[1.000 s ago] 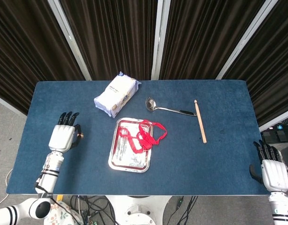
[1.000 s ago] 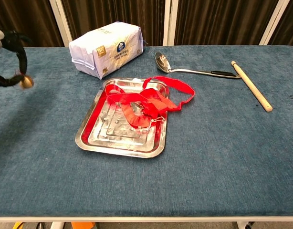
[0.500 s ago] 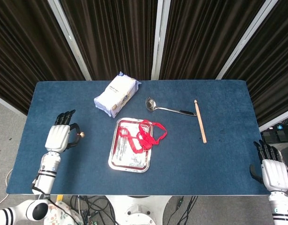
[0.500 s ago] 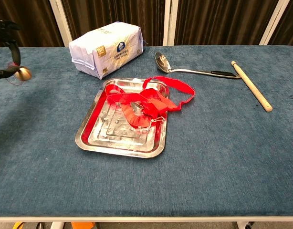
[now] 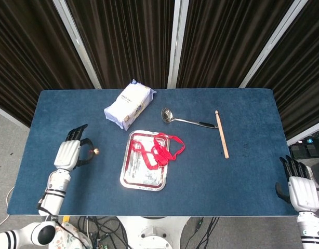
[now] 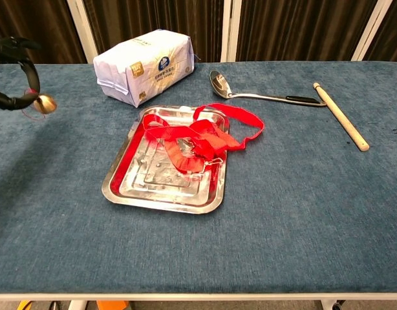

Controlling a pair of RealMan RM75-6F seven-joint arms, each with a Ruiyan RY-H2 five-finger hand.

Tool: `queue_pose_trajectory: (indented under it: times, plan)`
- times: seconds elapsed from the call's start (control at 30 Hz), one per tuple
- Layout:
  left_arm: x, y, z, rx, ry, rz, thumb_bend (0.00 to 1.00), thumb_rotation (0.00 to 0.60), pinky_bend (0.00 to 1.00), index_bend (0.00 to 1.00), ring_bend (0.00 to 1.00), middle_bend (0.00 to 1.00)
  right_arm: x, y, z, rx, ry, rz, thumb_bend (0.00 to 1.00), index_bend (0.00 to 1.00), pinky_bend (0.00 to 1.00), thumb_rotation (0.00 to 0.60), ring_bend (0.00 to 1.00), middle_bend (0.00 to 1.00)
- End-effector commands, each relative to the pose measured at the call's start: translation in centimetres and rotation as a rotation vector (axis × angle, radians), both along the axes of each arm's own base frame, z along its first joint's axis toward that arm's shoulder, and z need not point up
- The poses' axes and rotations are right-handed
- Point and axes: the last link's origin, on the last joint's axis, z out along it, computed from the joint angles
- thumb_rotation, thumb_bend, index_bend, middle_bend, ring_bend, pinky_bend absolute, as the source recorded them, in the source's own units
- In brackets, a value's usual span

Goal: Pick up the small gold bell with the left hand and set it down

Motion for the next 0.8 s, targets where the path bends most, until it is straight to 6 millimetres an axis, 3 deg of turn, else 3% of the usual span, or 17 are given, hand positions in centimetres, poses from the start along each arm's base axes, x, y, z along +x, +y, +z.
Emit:
queue_pose_trajectory:
  times: [0.03,0.1,0.47,0.8]
  plan:
    - [-0.5,0.1,-0.6,0.079,0.17,-0.036,0.58,0.6,0.0,0.65,0.0,0.04,-0.1,0.0,0.0,0.001,0.0,-0.003,0.4,0.0,0.0,0.592,0.0,0.0]
    - [-1.0,0.4,-0.8,0.092,0.26,-0.059,0.58,0.6,0.0,0.65,0.0,0.04,0.0,0.0,0.1,-0.002,-0.003,0.001,0.4,0.0,0.0,0.593,0.0,0.0]
    - [-2.6,1.6,-4.8,0.046,0.346,-0.031,0.58,0.6,0.0,0.64,0.0,0.04,0.7,0.1,1.2,-0.023,0.018,0.021,0.4,0.0,0.0,0.593,0.0,0.0]
    - [-4.0,2.5,-5.8,-0.008,0.327,0.019,0.58,0.6,0.0,0.64,0.0,0.05,0.6,0.1,0.9,-0.015,0.011,0.016,0.4,0.0,0.0,0.596,0.0,0.0]
